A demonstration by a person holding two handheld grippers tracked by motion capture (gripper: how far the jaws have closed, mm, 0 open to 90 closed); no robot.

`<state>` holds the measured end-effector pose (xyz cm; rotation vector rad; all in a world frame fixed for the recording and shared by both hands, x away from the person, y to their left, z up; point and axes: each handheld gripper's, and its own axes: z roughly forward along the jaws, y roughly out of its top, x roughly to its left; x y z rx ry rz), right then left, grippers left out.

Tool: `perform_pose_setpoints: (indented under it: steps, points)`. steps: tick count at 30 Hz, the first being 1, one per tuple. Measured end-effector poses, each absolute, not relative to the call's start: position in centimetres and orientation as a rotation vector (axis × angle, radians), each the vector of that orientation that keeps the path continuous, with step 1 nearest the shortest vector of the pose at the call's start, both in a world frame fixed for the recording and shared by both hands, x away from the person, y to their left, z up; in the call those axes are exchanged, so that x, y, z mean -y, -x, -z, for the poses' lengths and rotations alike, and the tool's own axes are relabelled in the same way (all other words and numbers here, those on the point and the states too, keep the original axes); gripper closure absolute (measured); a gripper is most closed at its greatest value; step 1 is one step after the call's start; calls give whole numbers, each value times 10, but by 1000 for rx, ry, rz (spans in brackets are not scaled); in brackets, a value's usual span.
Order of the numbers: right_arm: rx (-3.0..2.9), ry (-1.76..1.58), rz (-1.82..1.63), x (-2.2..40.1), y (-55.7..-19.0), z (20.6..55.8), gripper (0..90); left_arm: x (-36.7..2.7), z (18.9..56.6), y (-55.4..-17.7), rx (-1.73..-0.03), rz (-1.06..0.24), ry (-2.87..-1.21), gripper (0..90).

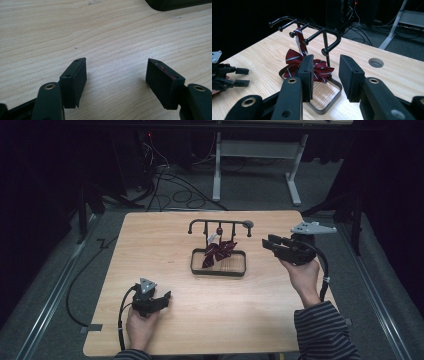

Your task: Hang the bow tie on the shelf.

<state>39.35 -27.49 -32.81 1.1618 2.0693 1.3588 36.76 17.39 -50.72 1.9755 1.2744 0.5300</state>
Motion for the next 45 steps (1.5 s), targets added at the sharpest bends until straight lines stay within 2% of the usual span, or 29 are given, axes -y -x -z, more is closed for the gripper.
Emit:
perform_pose_setpoints:
  steps: [45]
  points:
    - [-1977,-1296,-1347,320,-350,370,662,-173,507,-367,-1274,-536,-1980,342]
